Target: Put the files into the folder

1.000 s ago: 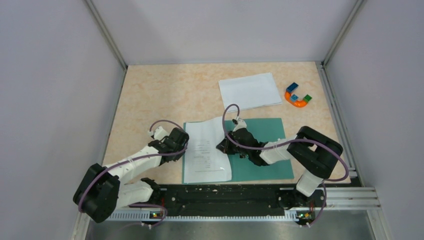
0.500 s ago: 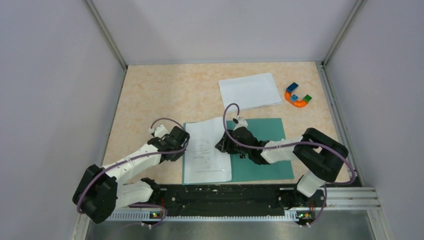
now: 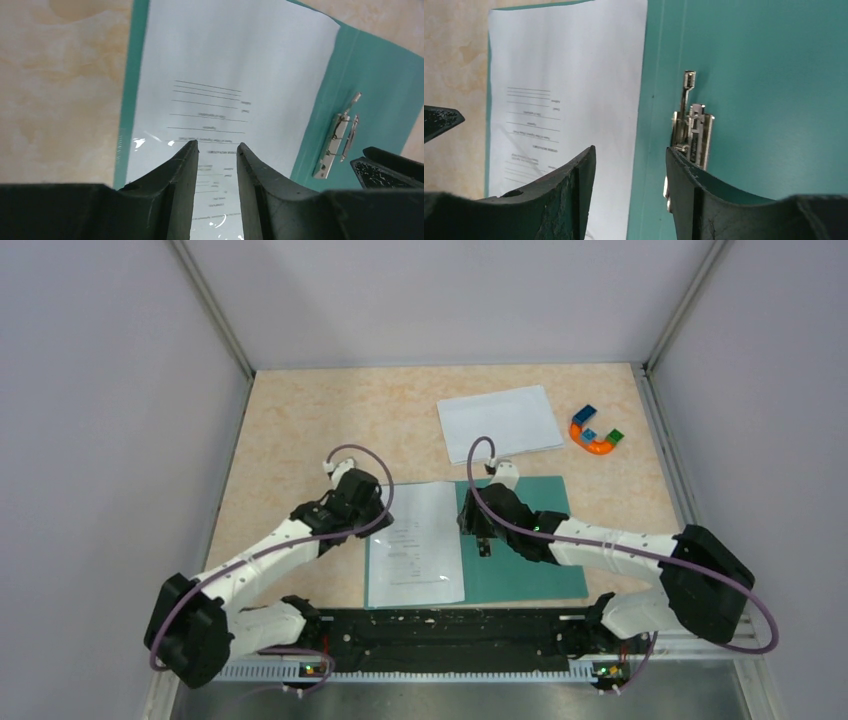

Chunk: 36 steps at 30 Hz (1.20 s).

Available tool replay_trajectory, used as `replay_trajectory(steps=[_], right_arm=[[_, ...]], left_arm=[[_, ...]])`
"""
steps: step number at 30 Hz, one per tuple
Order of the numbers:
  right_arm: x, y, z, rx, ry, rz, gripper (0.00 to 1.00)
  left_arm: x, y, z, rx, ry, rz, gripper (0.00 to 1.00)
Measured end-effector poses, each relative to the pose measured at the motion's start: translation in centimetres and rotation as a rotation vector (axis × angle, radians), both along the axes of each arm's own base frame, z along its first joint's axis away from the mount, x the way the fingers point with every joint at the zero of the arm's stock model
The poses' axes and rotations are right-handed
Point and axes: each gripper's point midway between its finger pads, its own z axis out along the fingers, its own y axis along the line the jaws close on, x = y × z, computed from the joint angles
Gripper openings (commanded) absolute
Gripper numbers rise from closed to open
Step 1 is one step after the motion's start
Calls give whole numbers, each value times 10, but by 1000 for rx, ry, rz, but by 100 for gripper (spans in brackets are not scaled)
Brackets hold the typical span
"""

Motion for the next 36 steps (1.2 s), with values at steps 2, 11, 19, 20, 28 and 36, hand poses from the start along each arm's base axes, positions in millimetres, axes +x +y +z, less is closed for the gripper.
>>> replay_trajectory(steps=[2,11,19,20,28,36], right_arm=[[0,-11,2,-38,-8,-18,51],[-2,-43,-8,-153,14,-58,47],[-5,-43,-28,-198,60,-36,39],[-5,-44,-33,-210,70,-36,39],[-6,-47,-46,-239,98,-55,27],[-4,-39,-52,-223,126,-75,16]], left_arm=[[3,-16,-2,-28,16,-64,39],[10,-89,-13,-143,75,-305,37],[6,-103,-27,-160,115,-351,36],[6,-103,-27,-159,115,-352,36],[6,-100,-29,-135,111,-365,36],[6,-94,-31,-116,117,-368,36]])
